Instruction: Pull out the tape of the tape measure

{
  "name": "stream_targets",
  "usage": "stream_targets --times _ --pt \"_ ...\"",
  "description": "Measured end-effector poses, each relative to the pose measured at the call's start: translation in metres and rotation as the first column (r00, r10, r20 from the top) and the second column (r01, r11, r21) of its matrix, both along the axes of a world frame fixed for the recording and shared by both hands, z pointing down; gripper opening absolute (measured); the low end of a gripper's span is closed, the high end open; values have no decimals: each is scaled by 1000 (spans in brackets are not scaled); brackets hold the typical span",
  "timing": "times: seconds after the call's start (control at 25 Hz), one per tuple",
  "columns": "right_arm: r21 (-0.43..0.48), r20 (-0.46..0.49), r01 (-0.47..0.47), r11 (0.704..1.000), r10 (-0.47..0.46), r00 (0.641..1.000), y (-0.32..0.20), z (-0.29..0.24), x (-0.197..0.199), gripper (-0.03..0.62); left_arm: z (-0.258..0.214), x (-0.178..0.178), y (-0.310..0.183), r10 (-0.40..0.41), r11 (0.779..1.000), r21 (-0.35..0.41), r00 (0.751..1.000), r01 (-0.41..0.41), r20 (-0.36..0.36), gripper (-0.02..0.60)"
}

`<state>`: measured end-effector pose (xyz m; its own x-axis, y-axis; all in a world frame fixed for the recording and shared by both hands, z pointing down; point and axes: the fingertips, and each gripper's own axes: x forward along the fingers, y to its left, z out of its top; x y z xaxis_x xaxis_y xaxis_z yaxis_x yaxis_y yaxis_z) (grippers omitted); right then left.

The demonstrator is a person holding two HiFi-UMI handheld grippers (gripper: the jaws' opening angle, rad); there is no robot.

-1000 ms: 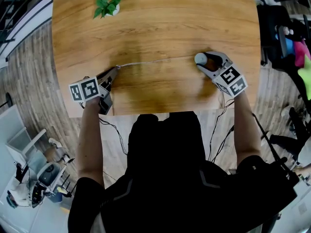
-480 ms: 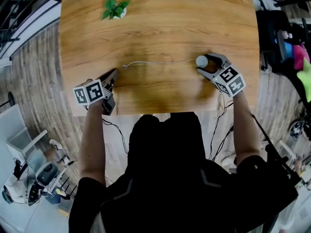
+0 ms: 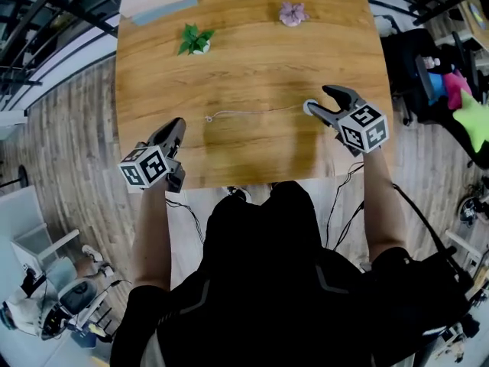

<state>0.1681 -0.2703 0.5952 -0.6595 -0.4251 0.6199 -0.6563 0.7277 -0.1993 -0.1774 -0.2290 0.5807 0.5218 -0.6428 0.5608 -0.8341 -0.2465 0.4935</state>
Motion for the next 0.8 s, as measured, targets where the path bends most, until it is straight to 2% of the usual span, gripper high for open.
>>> stream_targets --times 0.16,0.36,0.52,0.64,0.8 --pt "84 54 -32 996 27 998 0 -54 -9 263 -46 -4 -5 -2 991 132 1000 -1 23 40" --pt "172 118 -98 980 78 990 -5 -120 -22 222 -103 -9 -16 -2 960 281 999 -12 48 40" --pt "239 155 -158 958 123 980 -14 -166 -30 176 -152 -12 -32 -13 913 408 999 -5 42 38" --pt "289 176 -196 937 149 973 -8 -197 -32 137 -190 -4 -26 -5 874 486 999 -18 46 35" --pt "374 222 -238 896 163 961 15 -245 -28 63 -235 11 -3 -28 831 555 994 -37 108 31"
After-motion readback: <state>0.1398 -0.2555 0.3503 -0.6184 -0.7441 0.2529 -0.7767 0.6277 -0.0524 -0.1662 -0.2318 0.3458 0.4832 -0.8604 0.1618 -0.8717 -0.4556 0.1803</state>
